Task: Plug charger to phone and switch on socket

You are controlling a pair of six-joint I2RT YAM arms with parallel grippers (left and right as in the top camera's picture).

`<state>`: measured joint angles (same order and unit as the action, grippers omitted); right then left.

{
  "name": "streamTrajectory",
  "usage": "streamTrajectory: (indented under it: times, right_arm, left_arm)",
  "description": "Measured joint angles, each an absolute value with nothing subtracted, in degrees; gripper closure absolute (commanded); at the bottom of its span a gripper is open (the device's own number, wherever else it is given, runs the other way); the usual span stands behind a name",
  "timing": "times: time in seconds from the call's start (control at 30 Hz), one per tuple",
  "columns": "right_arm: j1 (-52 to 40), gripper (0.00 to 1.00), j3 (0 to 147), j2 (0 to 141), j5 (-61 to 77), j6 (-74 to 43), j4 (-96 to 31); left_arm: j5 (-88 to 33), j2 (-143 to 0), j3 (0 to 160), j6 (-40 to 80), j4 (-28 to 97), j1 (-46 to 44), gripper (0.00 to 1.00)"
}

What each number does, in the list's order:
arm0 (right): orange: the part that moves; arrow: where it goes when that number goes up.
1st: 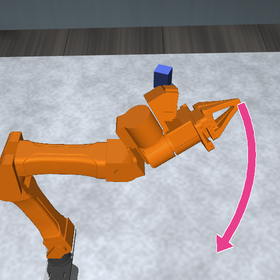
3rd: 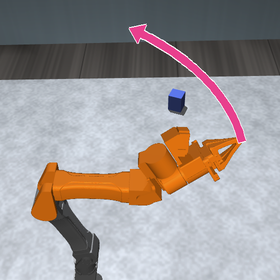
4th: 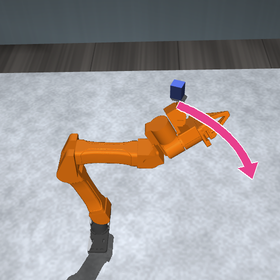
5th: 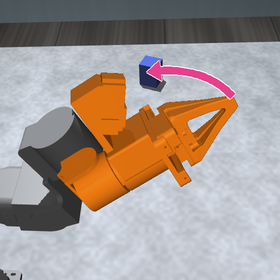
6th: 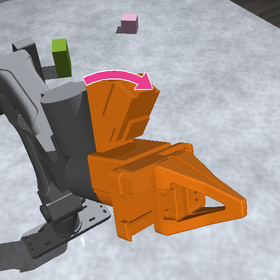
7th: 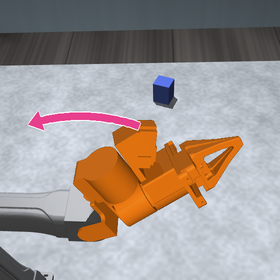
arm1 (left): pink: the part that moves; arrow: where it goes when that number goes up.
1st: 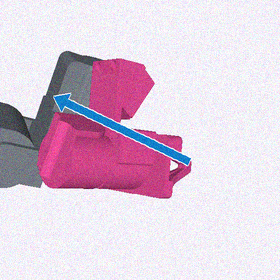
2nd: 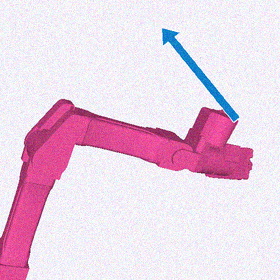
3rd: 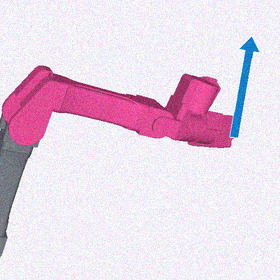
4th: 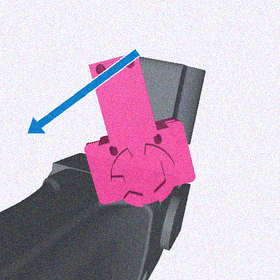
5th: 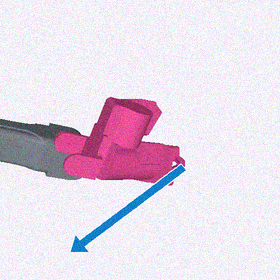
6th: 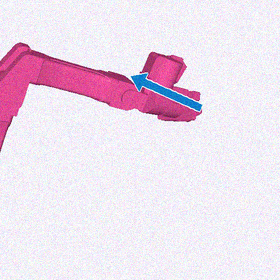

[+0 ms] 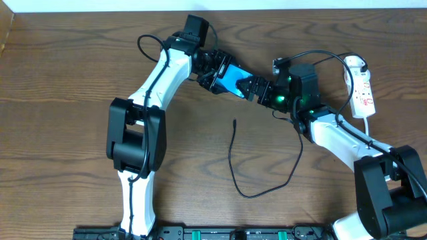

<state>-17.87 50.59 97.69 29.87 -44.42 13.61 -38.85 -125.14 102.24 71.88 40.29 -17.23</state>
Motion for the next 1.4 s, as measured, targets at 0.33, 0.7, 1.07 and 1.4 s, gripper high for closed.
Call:
streamTrajectory:
  times: [0.33,0.7,1.07,1.4]
  right_arm:
    - [-17.87,0.01,50.59,97.69,25.78,-43.99,13.08]
    - [-17.87,0.13,50.59,97.69,25.63,-43.99,13.1]
    - [-17.87,0.39,50.59,97.69,25.04,-43.16,13.08]
    - [-17.87,0.51,50.59,97.69,25.34,-43.18,13.08]
  left_arm:
    - [-42.63,-125.14,102.24,72.03,40.69,-18.68,0.92]
    - [-43.94,-125.14,102.24,72.03,40.69,-21.98,0.93]
    - [-44.34,-125.14,102.24,73.6,40.69,-22.02,0.92]
    - [-44.66,-125.14,102.24,76.77,40.69,-22.02,0.93]
